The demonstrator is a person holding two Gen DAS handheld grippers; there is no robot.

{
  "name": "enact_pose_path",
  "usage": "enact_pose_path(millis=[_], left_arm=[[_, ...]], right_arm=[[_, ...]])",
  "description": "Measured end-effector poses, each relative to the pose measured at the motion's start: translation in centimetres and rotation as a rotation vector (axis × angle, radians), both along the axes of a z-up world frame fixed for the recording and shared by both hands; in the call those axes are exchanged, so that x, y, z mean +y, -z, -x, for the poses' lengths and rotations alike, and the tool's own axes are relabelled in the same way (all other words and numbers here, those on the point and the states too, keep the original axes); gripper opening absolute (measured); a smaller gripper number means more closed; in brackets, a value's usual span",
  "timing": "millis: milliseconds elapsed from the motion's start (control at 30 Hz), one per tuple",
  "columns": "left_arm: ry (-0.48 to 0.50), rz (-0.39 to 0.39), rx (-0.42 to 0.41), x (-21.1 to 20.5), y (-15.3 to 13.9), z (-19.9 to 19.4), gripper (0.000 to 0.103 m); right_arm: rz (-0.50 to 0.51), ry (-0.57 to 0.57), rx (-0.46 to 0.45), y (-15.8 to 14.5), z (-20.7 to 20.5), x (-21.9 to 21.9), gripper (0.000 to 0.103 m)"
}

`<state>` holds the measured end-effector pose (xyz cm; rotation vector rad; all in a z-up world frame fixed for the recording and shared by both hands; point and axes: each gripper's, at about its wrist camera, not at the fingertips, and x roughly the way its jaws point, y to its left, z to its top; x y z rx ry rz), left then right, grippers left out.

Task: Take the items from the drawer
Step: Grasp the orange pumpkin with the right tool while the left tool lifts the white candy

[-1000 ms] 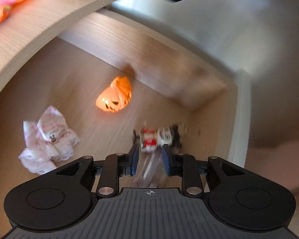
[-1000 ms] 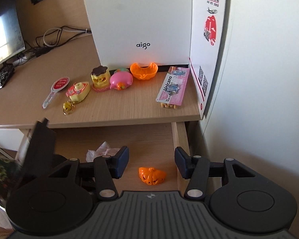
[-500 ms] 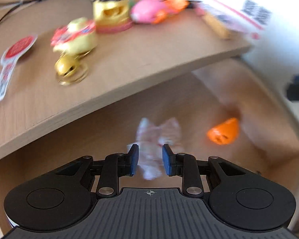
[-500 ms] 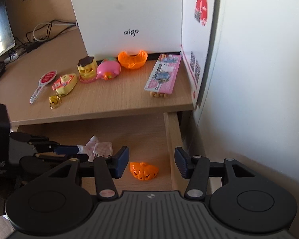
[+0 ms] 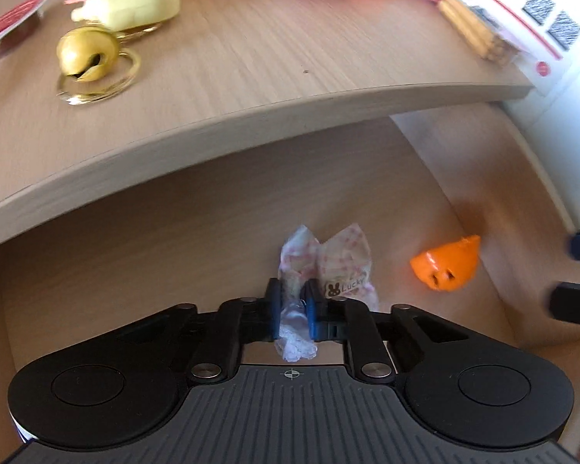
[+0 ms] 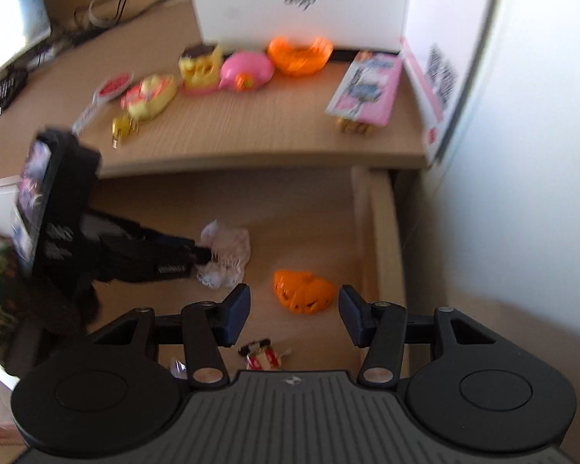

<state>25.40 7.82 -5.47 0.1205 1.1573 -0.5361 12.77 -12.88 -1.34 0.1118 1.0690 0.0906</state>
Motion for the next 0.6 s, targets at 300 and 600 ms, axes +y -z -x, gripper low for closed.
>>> enact_pose_path(millis=[300, 600], left_arm=[[-0.069, 0.052, -0.052, 6.7, -4.8, 3.3, 0.013], [-0.160, 0.083, -0.160, 10.9, -10.6, 6.5, 0.013]], right_arm=[[0.135, -0.084, 0.106, 3.7, -5.0, 3.5, 0.051], [0.222, -0.206, 0.261, 7.9, -8.6, 6.8, 0.022]])
